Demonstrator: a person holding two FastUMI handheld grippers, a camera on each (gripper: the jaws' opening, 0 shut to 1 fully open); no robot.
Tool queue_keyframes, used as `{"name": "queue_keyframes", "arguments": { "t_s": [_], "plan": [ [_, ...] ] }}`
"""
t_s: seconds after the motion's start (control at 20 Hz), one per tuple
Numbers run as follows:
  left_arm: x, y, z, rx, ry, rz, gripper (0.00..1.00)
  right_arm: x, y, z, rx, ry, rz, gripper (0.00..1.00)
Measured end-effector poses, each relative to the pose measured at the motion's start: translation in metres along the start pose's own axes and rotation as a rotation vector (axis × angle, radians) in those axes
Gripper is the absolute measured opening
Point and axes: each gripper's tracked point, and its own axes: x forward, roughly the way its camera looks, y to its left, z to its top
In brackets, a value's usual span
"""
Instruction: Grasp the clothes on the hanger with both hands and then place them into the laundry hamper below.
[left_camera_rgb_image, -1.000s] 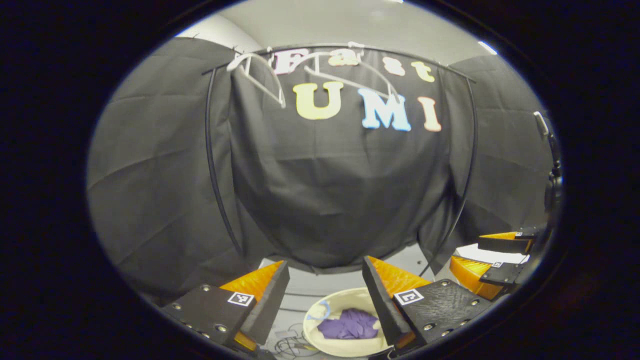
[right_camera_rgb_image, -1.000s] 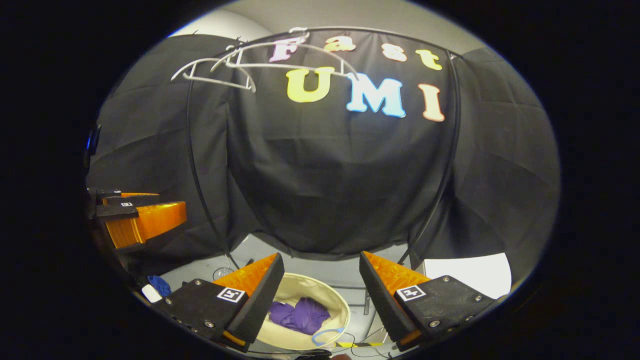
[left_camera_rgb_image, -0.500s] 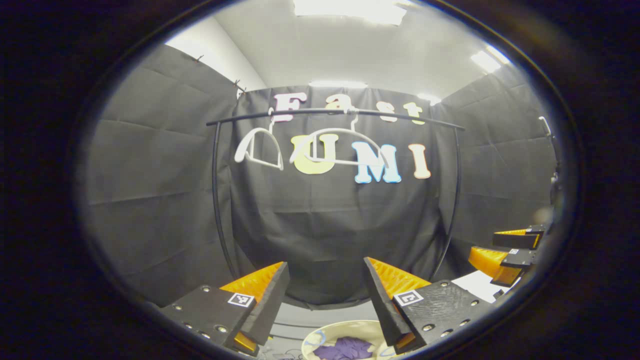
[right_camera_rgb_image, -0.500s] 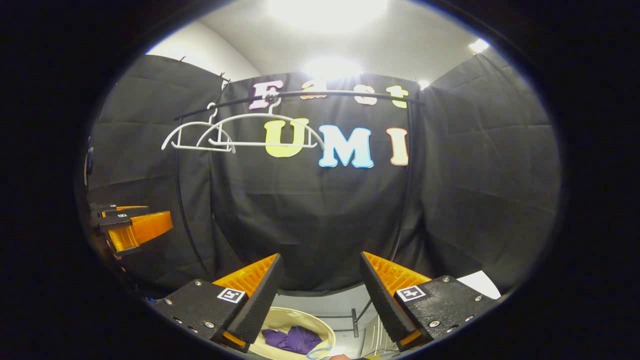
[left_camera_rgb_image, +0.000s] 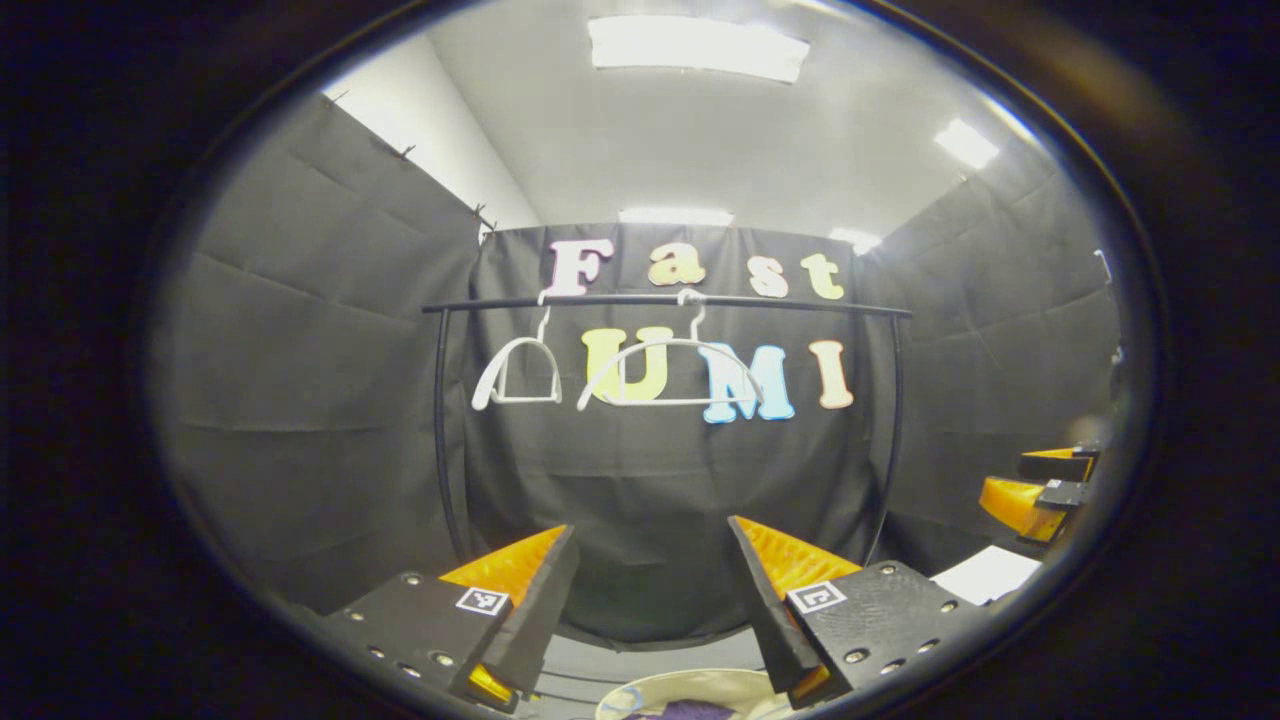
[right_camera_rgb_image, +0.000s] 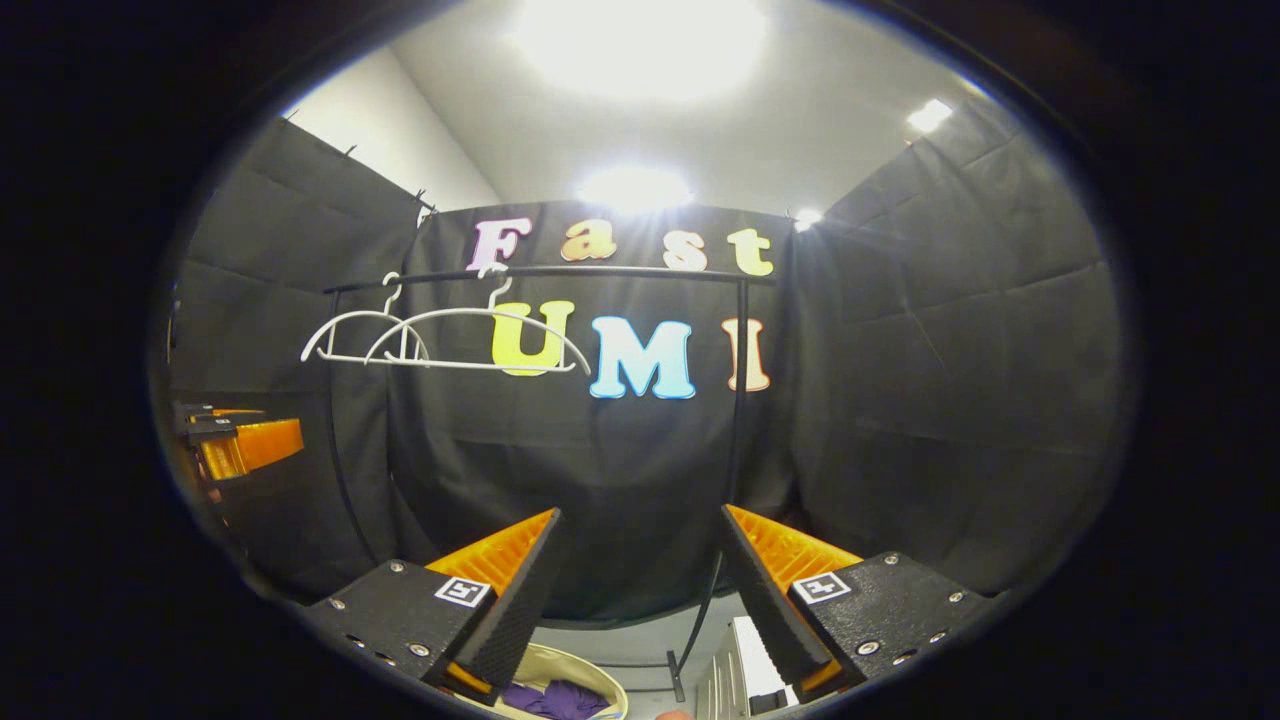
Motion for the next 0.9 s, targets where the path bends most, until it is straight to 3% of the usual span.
{"name": "queue_keyframes", "arguments": {
  "t_s": [0.45, 0.85, 0.9],
  "plan": [
    [-0.054, 0.004, 0.012, 0.021, -0.042, 0.057, 0.91, -0.018, -0.023, 0.01, 0.062, -0.049, -0.014, 0.94],
    [-0.045, 0.007, 0.006, 0.019, -0.043, 0.09, 0.91, -0.017, -0.021, 0.011, 0.057, -0.06, -0.01, 0.92],
    [-0.045, 0.008, 0.006, 0.019, -0.045, 0.092, 0.87, -0.017, -0.022, 0.012, 0.056, -0.064, -0.011, 0.94]
  ]
}}
